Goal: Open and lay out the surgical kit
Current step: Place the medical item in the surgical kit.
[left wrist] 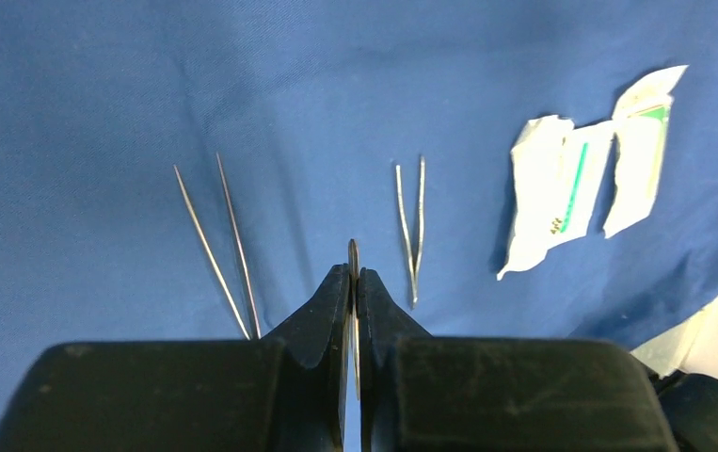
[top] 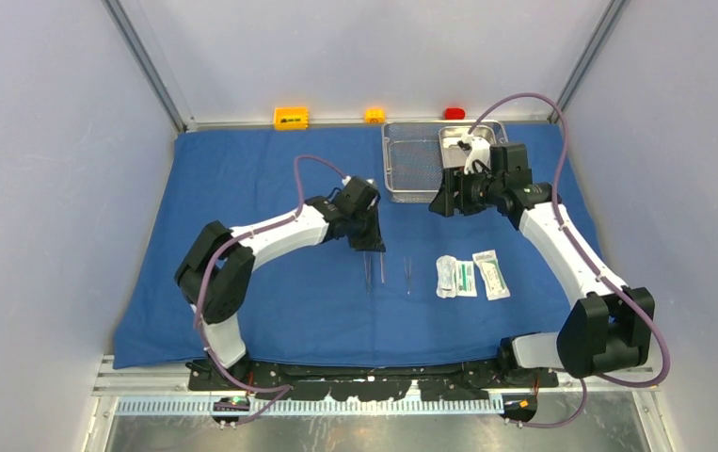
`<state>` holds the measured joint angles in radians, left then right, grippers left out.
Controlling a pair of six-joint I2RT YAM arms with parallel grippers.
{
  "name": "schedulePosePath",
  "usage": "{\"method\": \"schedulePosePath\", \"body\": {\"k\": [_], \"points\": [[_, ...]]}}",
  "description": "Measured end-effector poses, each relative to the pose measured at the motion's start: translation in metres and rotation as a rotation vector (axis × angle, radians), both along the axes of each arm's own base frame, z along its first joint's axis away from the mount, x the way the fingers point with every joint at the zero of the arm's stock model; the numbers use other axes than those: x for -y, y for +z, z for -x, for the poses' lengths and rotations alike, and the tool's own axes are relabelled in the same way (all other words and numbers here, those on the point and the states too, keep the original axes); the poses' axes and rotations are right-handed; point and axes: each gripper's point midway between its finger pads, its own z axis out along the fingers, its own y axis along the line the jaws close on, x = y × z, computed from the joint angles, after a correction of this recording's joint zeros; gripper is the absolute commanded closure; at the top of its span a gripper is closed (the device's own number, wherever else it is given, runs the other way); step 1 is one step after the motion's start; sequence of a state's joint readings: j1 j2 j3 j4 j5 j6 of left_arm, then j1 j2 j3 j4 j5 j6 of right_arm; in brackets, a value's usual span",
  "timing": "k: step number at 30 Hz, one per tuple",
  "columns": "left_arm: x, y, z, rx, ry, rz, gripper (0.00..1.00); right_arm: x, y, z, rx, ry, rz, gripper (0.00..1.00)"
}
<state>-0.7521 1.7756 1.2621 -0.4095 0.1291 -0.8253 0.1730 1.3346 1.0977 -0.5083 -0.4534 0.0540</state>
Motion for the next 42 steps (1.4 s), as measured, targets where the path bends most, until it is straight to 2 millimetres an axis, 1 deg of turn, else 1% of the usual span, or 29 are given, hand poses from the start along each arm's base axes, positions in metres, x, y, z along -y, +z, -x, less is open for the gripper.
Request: {"method": "schedulePosePath", "body": {"k": [4,9,14,17,26,36,42], "points": [[-0.001,-0.018,0.005,-0.029,-0.005,-0.037,1.00,0.004,0.001,0.000,0.005,-0.010,-0.002,0.34],[-0.004,-0.037,0.009,-0.058,-0.008,-0.086,1.00,0.005,-0.004,0.003,-0.003,-0.012,-0.003,0.34],[-0.007,-0.050,0.010,-0.074,-0.017,-0.128,1.00,0.003,-0.005,0.005,-0.010,-0.008,-0.011,0.34],[-0.006,-0.052,0.009,-0.077,-0.018,-0.136,1.00,0.002,-0.004,0.004,-0.009,-0.004,-0.020,0.34],[0.000,-0.046,0.003,-0.067,-0.018,-0.125,1.00,0.000,-0.002,0.004,-0.010,-0.005,-0.036,0.35],[-0.001,-0.053,0.005,-0.083,-0.020,-0.137,1.00,-0.001,-0.001,0.003,-0.006,-0.008,-0.041,0.35],[-0.001,-0.054,0.005,-0.088,-0.022,-0.136,0.96,0.000,-0.003,0.004,-0.011,-0.009,-0.044,0.35]]}}
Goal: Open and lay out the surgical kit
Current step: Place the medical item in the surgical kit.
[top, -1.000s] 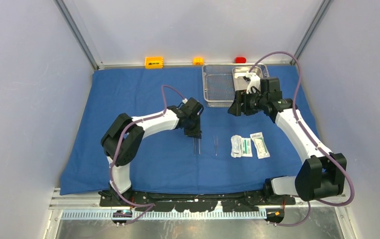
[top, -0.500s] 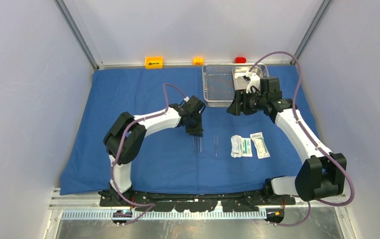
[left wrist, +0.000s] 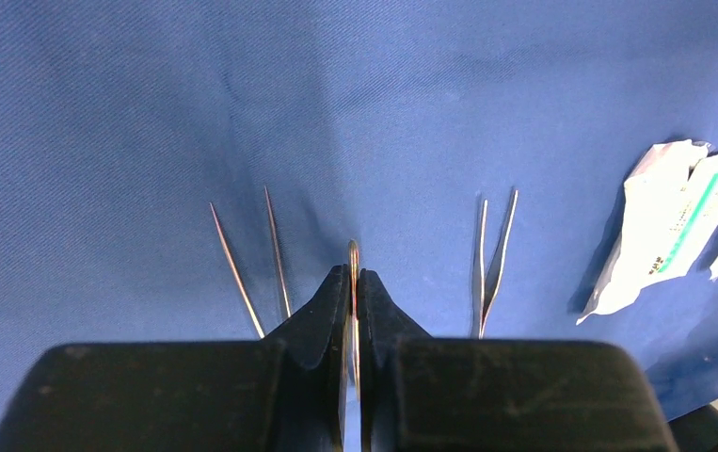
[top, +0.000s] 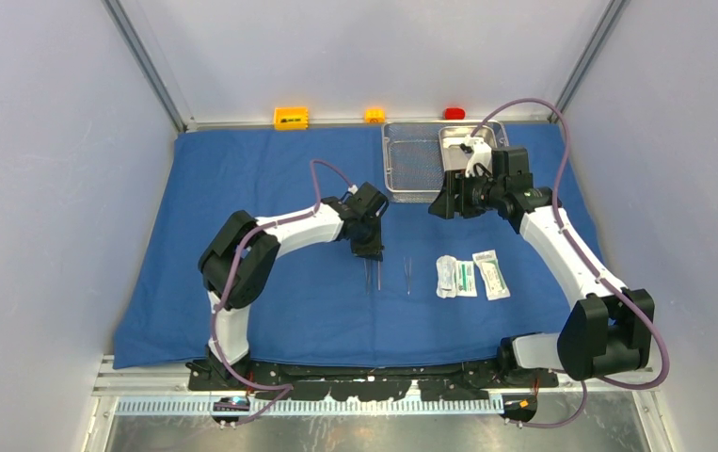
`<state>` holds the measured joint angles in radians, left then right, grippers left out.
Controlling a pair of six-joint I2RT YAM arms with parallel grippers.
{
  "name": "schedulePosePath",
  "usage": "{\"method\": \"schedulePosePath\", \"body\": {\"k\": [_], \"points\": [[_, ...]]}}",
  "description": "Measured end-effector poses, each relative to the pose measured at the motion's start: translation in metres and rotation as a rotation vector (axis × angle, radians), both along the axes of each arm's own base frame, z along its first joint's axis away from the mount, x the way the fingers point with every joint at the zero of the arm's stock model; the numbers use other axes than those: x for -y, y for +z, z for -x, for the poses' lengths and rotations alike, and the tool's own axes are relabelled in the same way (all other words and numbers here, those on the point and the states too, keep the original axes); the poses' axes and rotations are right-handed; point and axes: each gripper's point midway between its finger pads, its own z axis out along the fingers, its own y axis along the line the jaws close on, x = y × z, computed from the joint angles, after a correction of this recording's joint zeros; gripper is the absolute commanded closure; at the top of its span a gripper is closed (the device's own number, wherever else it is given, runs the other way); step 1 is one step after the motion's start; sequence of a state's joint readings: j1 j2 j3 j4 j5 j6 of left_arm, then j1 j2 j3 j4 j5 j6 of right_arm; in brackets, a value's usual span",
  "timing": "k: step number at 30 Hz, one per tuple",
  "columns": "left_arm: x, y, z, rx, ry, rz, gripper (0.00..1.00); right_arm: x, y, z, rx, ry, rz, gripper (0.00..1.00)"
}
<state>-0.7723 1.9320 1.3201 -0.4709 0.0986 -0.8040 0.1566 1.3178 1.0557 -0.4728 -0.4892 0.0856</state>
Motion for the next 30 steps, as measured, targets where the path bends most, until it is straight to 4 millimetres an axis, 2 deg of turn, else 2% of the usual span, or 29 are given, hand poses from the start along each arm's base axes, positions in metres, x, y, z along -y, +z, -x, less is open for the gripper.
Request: {"method": "schedulePosePath", "body": {"k": [22,30], "points": [[0.0004,-0.0094,0.0024,-0.024,0.000,-0.007,0.82,-0.0003,-0.0017,0.0001,-0.005,-0.005,-0.007,0.35],[0.0005,-0.0094,0.0024,-0.025,0.001,-0.007,0.73,-0.0004,-0.0030,0.0009,-0.013,-0.010,-0.012,0.35]]}}
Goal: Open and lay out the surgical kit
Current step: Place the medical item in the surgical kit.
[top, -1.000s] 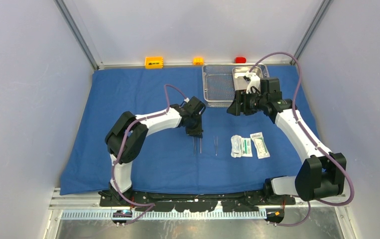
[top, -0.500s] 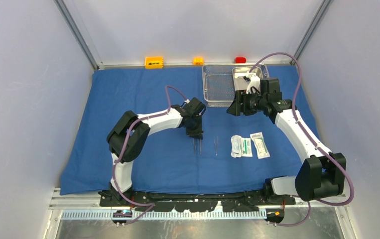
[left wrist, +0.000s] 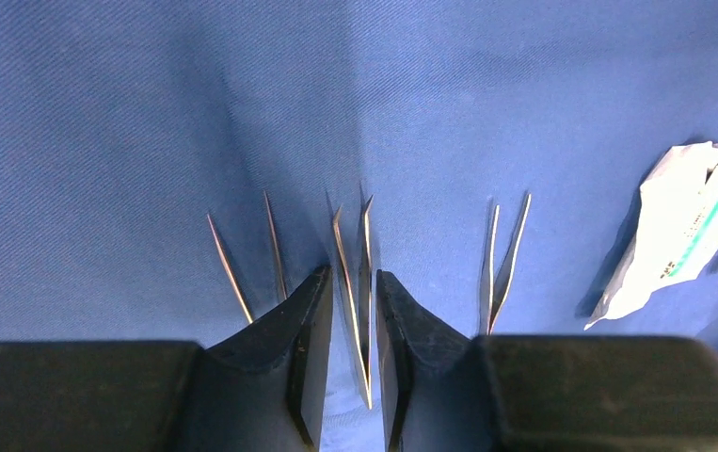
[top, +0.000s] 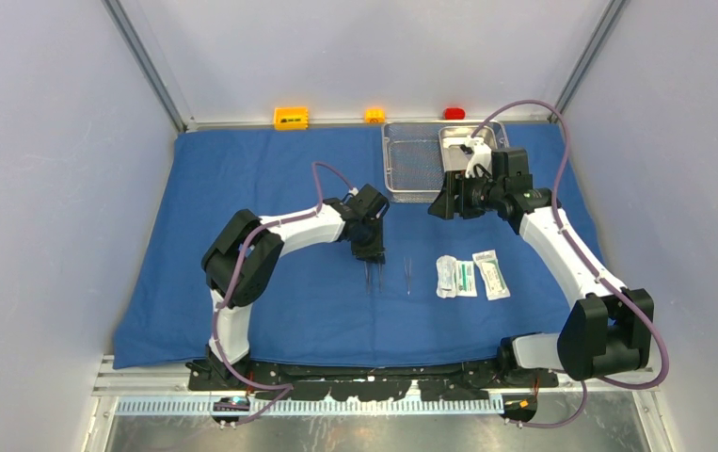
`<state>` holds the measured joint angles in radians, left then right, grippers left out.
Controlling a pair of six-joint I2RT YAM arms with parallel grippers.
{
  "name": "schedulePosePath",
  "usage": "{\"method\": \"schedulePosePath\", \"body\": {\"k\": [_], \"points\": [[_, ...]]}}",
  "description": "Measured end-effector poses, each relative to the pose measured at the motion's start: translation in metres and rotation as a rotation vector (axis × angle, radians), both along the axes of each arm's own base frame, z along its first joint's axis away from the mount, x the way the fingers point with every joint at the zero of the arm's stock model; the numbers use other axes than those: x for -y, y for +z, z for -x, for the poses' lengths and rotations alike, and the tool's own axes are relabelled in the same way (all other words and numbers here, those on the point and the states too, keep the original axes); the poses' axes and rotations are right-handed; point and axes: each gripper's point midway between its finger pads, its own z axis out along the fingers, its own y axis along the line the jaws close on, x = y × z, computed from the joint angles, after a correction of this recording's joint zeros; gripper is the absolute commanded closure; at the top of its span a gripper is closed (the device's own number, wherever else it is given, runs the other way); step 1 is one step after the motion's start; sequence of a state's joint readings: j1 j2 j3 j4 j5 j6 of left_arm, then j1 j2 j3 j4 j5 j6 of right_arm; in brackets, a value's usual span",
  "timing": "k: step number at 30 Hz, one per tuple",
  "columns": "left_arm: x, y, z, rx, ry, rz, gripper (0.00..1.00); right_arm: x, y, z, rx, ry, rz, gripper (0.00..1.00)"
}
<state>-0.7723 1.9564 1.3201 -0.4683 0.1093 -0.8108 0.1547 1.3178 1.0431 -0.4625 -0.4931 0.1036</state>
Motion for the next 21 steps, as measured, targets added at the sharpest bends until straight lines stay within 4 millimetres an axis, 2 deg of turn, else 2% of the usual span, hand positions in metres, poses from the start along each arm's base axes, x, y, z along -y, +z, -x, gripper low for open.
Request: {"method": "schedulePosePath", "body": {"k": [14,21], "points": [[0.002,0.004,-0.001,0.001,0.006,0.013,0.63,-0.001,0.001,0.000,0.004,0.004,-0.006,0.35],[0.004,0.031,-0.002,0.040,0.008,0.052,0.59,0.005,0.000,-0.004,0.006,-0.031,0.015,0.35]]}}
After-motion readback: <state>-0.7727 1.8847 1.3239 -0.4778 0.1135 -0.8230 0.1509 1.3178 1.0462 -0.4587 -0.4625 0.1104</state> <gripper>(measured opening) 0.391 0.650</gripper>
